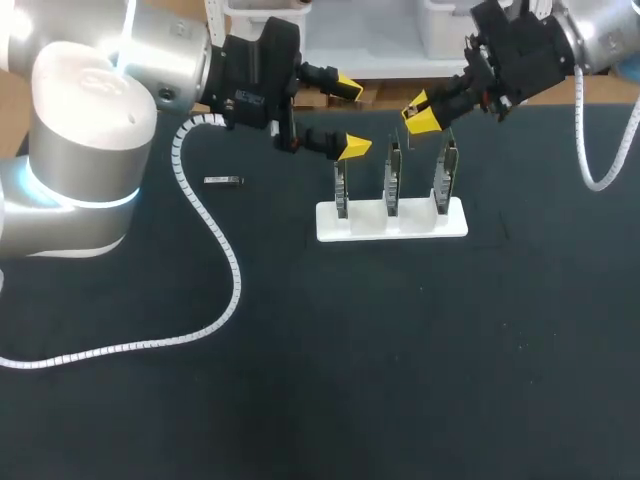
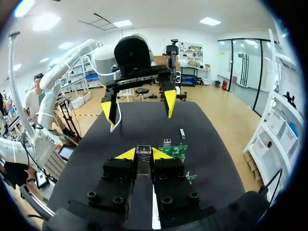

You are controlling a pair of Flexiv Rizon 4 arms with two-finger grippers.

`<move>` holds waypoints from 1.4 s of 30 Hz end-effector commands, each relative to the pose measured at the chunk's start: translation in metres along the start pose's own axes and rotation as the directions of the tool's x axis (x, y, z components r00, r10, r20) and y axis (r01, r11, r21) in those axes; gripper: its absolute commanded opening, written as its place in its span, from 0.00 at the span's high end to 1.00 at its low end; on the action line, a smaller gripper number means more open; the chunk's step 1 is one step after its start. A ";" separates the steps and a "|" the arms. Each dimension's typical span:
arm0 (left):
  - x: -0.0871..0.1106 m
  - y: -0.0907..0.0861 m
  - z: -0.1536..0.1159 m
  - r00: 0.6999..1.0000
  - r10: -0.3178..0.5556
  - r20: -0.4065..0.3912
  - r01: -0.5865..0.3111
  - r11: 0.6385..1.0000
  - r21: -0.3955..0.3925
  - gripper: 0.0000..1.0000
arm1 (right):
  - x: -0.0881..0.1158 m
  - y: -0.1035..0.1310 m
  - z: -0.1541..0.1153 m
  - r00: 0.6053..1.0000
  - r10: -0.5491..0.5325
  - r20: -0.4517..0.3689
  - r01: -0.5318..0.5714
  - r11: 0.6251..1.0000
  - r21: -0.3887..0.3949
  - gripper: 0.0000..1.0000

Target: Pick up the optical module with the left hand, and insert it into the network port with the right hand.

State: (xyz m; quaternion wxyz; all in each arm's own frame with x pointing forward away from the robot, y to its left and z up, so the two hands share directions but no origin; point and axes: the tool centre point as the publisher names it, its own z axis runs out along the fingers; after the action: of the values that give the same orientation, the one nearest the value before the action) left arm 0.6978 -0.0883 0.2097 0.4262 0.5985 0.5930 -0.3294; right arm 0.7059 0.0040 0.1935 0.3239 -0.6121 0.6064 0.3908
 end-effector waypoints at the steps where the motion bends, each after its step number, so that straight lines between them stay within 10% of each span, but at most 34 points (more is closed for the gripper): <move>1: 0.000 -0.001 0.000 1.000 -0.001 -0.004 0.001 1.000 -0.003 0.00 | 0.000 -0.001 0.004 1.000 -0.002 0.009 0.003 1.000 -0.010 1.00; 42: 0.000 -0.001 0.000 1.000 -0.001 -0.004 0.001 1.000 -0.003 0.00 | 0.014 -0.007 0.013 1.000 -0.004 -0.015 0.004 0.999 -0.041 1.00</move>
State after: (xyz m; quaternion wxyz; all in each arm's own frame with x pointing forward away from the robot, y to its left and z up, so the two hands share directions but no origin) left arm 0.6977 -0.0880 0.2095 0.4269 0.5984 0.5924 -0.3297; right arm 0.7110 0.0071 0.1756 0.3070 -0.6232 0.5996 0.3973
